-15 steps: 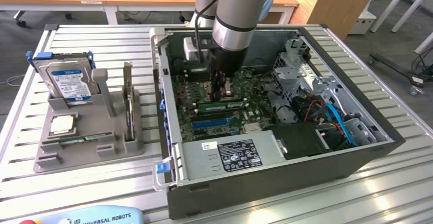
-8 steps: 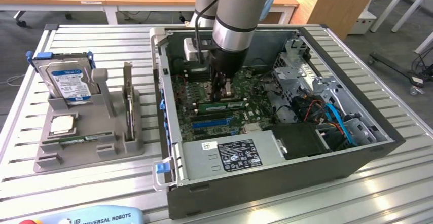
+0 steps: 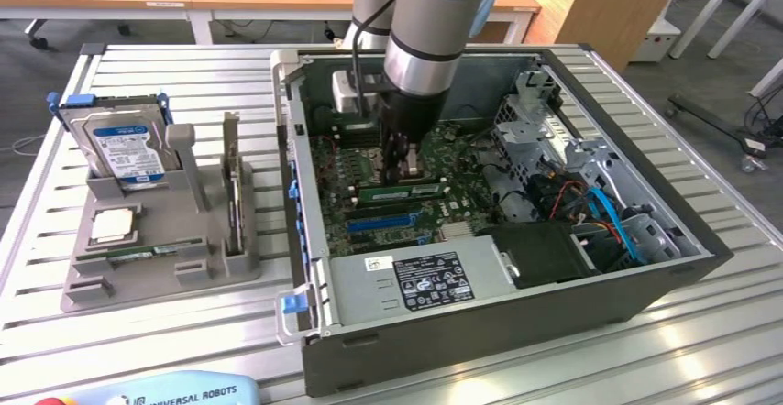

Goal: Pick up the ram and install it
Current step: 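Press down the ram until it locks into place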

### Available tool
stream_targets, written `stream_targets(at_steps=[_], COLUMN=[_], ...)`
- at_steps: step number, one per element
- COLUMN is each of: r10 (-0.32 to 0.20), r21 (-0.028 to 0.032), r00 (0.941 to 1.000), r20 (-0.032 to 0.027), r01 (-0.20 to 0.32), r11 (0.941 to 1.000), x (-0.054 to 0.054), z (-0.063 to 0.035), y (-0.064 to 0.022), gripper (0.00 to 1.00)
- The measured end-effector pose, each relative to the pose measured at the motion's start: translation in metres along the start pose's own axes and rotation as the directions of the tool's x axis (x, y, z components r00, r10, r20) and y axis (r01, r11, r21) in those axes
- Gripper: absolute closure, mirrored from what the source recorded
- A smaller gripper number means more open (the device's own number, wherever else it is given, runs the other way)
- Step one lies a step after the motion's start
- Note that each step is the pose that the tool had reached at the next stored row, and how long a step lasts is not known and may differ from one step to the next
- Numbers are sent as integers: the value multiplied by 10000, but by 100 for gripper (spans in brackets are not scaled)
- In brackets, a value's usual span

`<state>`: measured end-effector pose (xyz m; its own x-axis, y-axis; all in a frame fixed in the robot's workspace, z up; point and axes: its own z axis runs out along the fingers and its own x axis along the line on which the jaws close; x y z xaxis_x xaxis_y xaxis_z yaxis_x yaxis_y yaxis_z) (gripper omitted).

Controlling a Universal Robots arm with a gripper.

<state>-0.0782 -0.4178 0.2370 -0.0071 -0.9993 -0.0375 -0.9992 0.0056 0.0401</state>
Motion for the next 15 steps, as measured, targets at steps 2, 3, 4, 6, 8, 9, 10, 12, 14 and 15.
stream_targets(at_steps=[2, 3, 4, 6, 8, 9, 10, 12, 14, 15], r10=[0, 0, 0, 0, 0, 0, 0, 0, 0, 0], r21=[0, 0, 0, 0, 0, 0, -1, -1, -1, 1], r00=[10000, 10000, 10000, 10000, 10000, 10000, 10000, 10000, 10000, 10000], r20=[0, 0, 0, 0, 0, -1, -3, -2, 0, 2], r01=[0, 0, 0, 0, 0, 0, 0, 0, 0, 0], r11=[10000, 10000, 10000, 10000, 10000, 10000, 10000, 10000, 10000, 10000], x=[0, 1, 1, 1, 1, 2, 2, 2, 2, 2], z=[11, 17, 21, 32, 43, 47, 48, 48, 50, 53], y=[0, -1, -1, -1, -1, 0, 0, 0, -1, -1], gripper=[90, 90, 90, 90, 90, 90, 90, 90, 90, 90])
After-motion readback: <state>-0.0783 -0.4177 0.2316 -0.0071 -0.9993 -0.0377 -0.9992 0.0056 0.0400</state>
